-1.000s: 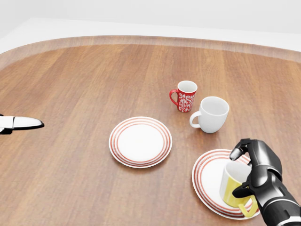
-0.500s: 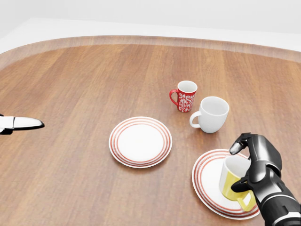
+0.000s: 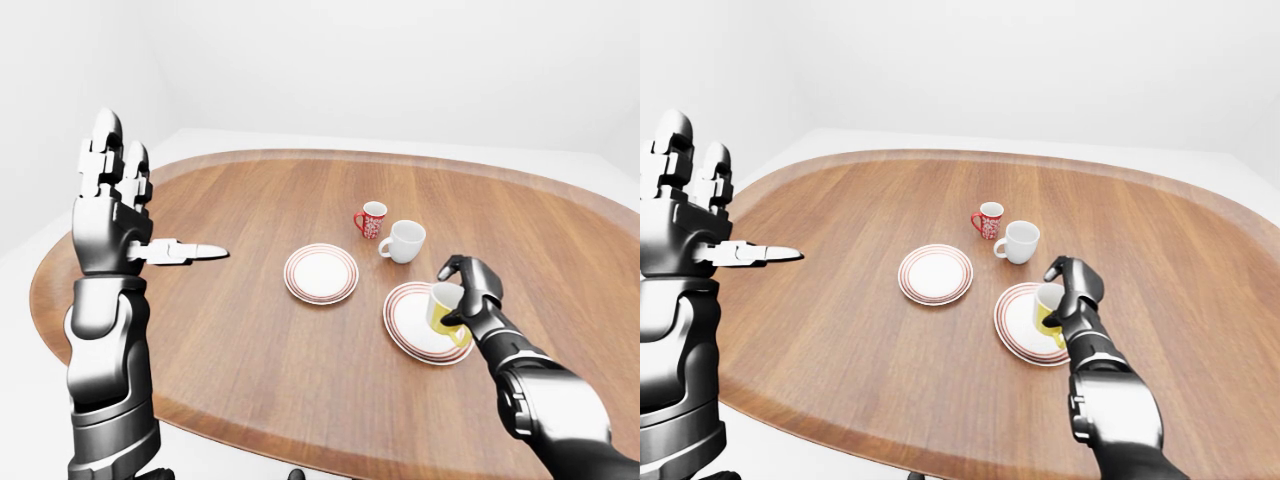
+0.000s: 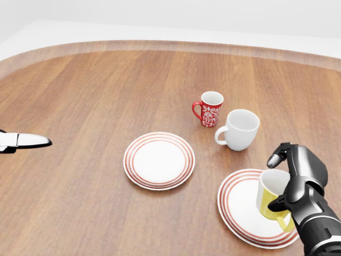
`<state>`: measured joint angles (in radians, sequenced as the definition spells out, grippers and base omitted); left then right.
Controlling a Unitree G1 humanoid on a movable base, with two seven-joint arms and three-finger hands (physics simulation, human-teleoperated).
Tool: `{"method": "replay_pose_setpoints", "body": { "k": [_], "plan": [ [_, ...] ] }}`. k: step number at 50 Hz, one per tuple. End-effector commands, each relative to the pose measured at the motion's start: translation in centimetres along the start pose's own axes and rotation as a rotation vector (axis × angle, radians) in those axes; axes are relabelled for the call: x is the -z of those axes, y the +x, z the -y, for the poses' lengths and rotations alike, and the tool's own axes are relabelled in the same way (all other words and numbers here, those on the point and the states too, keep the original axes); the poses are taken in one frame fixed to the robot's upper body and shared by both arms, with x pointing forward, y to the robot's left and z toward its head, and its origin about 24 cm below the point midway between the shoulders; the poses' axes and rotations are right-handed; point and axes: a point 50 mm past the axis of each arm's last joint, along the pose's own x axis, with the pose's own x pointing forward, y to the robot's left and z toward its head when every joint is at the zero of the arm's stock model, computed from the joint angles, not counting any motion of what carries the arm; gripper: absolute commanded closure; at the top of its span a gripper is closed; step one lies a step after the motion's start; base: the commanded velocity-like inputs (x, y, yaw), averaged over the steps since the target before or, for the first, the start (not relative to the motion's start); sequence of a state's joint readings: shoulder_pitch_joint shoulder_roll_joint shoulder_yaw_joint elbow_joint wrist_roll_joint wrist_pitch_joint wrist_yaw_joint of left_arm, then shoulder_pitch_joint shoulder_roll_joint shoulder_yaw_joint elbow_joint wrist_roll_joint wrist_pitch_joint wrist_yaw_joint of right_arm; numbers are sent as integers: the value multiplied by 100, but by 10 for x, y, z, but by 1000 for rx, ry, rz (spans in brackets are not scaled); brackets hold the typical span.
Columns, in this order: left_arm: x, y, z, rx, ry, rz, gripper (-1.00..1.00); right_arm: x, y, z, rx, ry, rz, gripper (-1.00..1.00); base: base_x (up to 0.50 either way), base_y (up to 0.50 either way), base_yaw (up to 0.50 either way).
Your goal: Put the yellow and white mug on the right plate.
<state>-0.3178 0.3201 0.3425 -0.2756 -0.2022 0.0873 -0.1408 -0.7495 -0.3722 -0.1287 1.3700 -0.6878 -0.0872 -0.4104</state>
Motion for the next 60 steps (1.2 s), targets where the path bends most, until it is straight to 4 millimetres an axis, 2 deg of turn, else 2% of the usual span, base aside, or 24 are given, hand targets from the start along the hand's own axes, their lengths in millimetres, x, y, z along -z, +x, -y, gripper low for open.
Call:
{"method": "replay_pose_setpoints", "body": {
  "k": [1,21,60],
  "plan": [
    [1,0,1,3,1,-4,-100,3,1,7,60,9,-14,100,0,0,0],
    [1,-1,1,4,1,-3,-100,8,0,8,100,4,-27,100,0,0,0],
    [1,-2,3,11,3,-3,-100,0,2,11,126,-4,-1,100,0,0,0]
  ]
}}
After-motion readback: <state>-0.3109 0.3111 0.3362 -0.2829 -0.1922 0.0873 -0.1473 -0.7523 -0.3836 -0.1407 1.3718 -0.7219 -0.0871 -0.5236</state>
